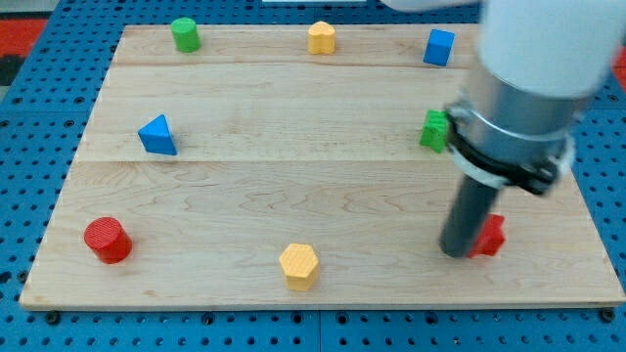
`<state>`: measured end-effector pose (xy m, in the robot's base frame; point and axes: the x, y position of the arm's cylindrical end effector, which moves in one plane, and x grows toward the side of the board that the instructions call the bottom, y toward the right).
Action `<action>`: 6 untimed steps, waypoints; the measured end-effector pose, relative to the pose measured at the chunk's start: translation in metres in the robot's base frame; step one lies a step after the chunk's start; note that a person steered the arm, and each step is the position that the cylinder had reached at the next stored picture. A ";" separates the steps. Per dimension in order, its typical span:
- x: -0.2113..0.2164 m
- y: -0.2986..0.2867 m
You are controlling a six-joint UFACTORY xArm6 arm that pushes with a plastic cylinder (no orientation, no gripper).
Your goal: Slightly push the hexagon towards up
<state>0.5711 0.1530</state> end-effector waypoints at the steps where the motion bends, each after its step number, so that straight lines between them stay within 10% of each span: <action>1: 0.037 0.010; 6: 0.048 -0.326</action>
